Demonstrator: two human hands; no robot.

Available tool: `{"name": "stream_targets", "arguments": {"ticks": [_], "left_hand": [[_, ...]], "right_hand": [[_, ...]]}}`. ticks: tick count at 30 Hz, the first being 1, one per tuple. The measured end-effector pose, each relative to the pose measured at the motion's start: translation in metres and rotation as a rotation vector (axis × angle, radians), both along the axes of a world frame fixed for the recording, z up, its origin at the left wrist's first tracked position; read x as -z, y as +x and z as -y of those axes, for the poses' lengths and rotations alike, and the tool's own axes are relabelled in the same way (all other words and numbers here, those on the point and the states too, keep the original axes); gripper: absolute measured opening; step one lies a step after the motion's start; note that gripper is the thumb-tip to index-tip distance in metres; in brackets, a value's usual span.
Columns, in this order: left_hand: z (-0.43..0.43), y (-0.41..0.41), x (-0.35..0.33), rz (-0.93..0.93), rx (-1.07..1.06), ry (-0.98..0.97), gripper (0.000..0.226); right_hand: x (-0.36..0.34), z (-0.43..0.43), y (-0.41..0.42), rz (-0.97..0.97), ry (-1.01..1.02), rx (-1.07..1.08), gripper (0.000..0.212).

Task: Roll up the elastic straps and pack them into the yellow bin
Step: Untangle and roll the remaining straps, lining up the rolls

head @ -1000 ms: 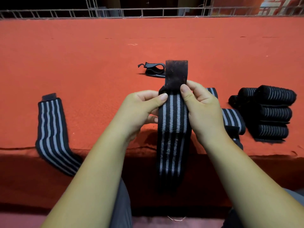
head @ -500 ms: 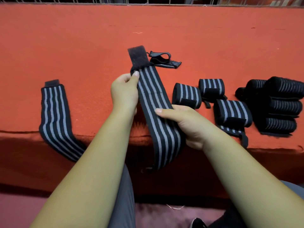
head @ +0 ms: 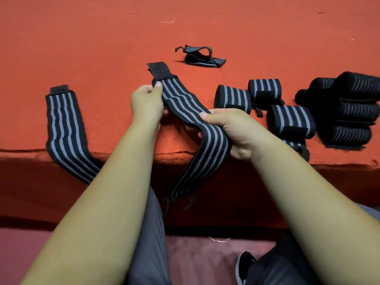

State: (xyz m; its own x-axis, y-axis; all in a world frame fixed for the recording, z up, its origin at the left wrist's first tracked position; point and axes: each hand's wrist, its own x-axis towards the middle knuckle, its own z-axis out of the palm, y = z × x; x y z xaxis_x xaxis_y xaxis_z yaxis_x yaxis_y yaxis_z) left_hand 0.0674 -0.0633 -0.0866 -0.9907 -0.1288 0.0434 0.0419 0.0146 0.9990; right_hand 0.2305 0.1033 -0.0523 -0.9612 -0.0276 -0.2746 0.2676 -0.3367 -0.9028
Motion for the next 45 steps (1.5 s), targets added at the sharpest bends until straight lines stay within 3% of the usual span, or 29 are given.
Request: {"name": "stream_targets", "arguments": {"ticks": [12,15,22,25,31,37,45], "left_hand": [[-0.001,0.009,0.001,0.038,0.041,-0.097,0.029],[-0.001,0.014,-0.001,0.035,0.06,-0.078,0.027],[-0.005,0.033,-0.015,0.025,0.25,0.049,0.021],[-0.007,0.047,-0.022,0.068,0.355,0.085,0.019],[-0.015,0.075,-0.034,0.084,0.537,0.195,0.014],[-0.016,0.087,-0.033,0.022,0.642,0.155,0.019],[-0.009,0.094,-0.041,-0.164,0.529,0.058,0.019]], "right_hand": [[-0.003,-0.006,0.001,0.034,0.013,0.023,0.033],[-0.003,-0.008,0.001,0.045,0.044,0.005,0.022],[-0.009,-0.008,0.015,0.058,0.304,-0.308,0.015],[-0.011,-0.007,0.013,0.038,0.372,-0.241,0.025],[-0.01,-0.014,0.002,-0.129,0.484,0.1,0.055],[-0.014,-0.022,0.0,-0.273,0.442,0.314,0.017],[-0.019,-0.021,0.007,-0.363,0.522,0.271,0.018]]}}
